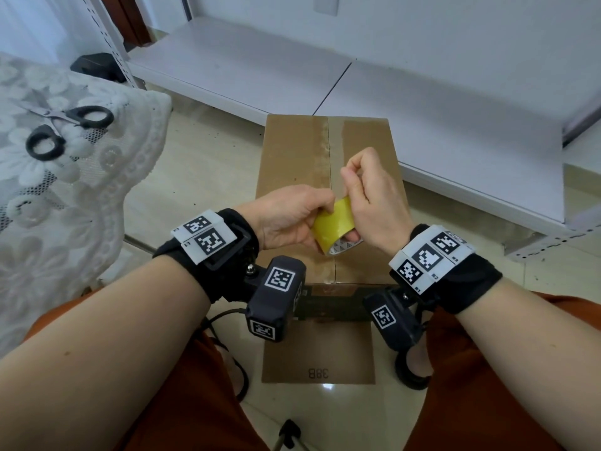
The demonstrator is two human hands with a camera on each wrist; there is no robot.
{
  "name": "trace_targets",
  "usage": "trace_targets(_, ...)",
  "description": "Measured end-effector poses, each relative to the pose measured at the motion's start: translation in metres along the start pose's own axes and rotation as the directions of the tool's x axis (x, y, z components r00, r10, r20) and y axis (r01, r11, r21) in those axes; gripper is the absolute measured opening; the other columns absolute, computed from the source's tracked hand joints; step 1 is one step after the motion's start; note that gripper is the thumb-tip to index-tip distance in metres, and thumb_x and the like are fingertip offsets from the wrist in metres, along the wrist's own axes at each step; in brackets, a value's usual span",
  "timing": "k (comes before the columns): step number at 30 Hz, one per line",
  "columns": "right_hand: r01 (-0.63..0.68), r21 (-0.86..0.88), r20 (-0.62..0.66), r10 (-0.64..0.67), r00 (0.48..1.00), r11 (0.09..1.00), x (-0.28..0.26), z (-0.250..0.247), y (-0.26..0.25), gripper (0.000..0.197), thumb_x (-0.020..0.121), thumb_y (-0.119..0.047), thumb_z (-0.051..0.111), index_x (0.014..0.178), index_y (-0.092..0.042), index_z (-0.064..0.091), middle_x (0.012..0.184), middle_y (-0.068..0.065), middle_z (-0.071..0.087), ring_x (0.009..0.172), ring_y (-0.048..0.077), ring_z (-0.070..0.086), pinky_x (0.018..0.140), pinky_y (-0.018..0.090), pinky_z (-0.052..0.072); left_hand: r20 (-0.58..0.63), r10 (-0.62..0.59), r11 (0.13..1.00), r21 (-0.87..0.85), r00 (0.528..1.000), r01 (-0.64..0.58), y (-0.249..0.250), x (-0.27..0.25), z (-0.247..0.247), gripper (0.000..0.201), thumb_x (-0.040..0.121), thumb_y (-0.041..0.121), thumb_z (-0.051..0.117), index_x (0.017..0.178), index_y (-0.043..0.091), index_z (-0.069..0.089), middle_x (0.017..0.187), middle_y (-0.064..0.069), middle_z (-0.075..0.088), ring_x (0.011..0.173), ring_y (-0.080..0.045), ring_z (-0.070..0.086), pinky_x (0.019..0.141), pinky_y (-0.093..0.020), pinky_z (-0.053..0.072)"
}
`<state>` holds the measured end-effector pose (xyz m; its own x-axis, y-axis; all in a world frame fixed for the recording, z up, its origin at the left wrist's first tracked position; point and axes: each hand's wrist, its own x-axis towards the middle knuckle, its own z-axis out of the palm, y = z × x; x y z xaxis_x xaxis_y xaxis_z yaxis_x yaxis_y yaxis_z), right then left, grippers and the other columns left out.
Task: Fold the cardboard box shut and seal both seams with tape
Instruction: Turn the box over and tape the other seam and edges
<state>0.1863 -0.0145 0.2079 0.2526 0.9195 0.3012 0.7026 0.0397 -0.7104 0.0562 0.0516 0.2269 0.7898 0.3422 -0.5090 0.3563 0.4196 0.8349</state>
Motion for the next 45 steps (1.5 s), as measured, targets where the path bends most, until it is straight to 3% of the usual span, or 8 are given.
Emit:
trace_targets(7, -0.007, 0.002, 0.019, 0.007, 1.000, 1.000, -0.0002, 0.0009, 0.0006, 0.011, 0.101, -0.017, 0.038, 0.091, -0.012, 0.038, 0.065, -0.006, 0.042, 0.054, 0.007, 0.038, 0.053, 0.020, 0.034, -0.047, 0.025, 0.998, -0.051, 0.999, -0.027, -0.0031, 0.0035, 0.0026, 0.031, 0.093, 0.009, 0.036, 0.110, -0.004, 0.059, 0.094, -0.026, 0.066, 0.084, -0.029, 0.065, 0.093, -0.054, 0.047)
trace_targets(11, -0.003, 0.012, 0.018, 0.003, 1.000, 1.000, 0.0011, 0.0021, 0.0019, 0.011, 0.100, -0.017, 0.038, 0.091, -0.012, 0.039, 0.065, -0.006, 0.042, 0.053, 0.007, 0.038, 0.052, 0.021, 0.034, -0.036, 0.024, 0.997, -0.076, 0.999, -0.026, -0.0044, 0.0047, 0.0004, 0.033, 0.092, 0.006, 0.034, 0.113, -0.006, 0.057, 0.096, -0.027, 0.066, 0.086, -0.030, 0.066, 0.091, -0.054, 0.048)
trace_targets(17, -0.006, 0.016, 0.017, 0.006, 1.000, 1.000, 0.0015, 0.0018, 0.0022, 0.011, 0.100, -0.017, 0.038, 0.090, -0.013, 0.038, 0.064, -0.006, 0.041, 0.053, 0.006, 0.037, 0.053, 0.020, 0.034, -0.045, 0.033, 0.993, -0.114, 0.998, -0.037, -0.0066, 0.0060, 0.0013, 0.031, 0.083, -0.002, 0.034, 0.100, -0.006, 0.060, 0.083, -0.020, 0.068, 0.075, -0.025, 0.067, 0.083, -0.048, 0.053)
trace_targets(26, -0.006, 0.020, 0.030, 0.005, 1.000, 1.000, 0.0012, 0.0031, 0.0050, 0.011, 0.100, -0.017, 0.039, 0.090, -0.014, 0.038, 0.063, -0.006, 0.042, 0.050, 0.007, 0.038, 0.049, 0.019, 0.033, -0.043, 0.027, 0.991, -0.133, 0.999, -0.033, -0.0062, 0.0046, 0.0017, 0.035, 0.089, 0.003, 0.033, 0.116, -0.011, 0.051, 0.084, -0.021, 0.067, 0.075, -0.025, 0.068, 0.075, -0.042, 0.055)
trace_targets(30, 0.001, 0.025, 0.026, -0.001, 1.000, 1.000, 0.0015, 0.0019, 0.0043, 0.011, 0.100, -0.017, 0.039, 0.089, -0.014, 0.038, 0.064, -0.006, 0.041, 0.052, 0.008, 0.037, 0.051, 0.020, 0.035, -0.040, 0.031, 0.987, -0.157, 0.999, -0.037, -0.0062, 0.0040, 0.0018, 0.035, 0.084, 0.004, 0.033, 0.107, -0.009, 0.056, 0.089, -0.024, 0.066, 0.075, -0.027, 0.067, 0.084, -0.048, 0.051)
trace_targets(36, 0.002, 0.015, 0.034, -0.002, 0.999, 1.000, 0.0008, 0.0029, 0.0059, 0.011, 0.100, -0.017, 0.039, 0.090, -0.014, 0.038, 0.065, -0.004, 0.043, 0.053, 0.008, 0.039, 0.051, 0.019, 0.035, -0.067, 0.044, 0.989, -0.140, 0.997, -0.053, -0.0066, 0.0052, 0.0023, 0.038, 0.089, 0.005, 0.036, 0.122, -0.010, 0.049, 0.101, -0.027, 0.063, 0.083, -0.029, 0.066, 0.089, -0.053, 0.049)
trace_targets(40, 0.011, 0.005, 0.019, -0.011, 1.000, 1.000, 0.0020, 0.0024, 0.0064, 0.011, 0.100, -0.017, 0.039, 0.090, -0.014, 0.038, 0.064, -0.005, 0.041, 0.053, 0.010, 0.038, 0.052, 0.022, 0.033, -0.074, 0.040, 0.990, -0.133, 0.996, -0.049, -0.0068, 0.0061, 0.0021, 0.041, 0.087, 0.002, 0.034, 0.122, -0.015, 0.046, 0.096, -0.027, 0.063, 0.081, -0.029, 0.066, 0.093, -0.056, 0.046)
trace_targets(45, 0.005, 0.009, 0.022, -0.005, 1.000, 1.000, 0.0020, 0.0024, 0.0060, 0.011, 0.100, -0.018, 0.039, 0.090, -0.014, 0.039, 0.067, -0.001, 0.044, 0.055, 0.013, 0.041, 0.052, 0.025, 0.035, -0.069, 0.050, 0.986, -0.156, 0.996, -0.060, -0.0076, 0.0060, 0.0046, 0.036, 0.083, 0.009, 0.042, 0.111, -0.008, 0.056, 0.096, -0.024, 0.064, 0.082, -0.029, 0.065, 0.090, -0.053, 0.048)
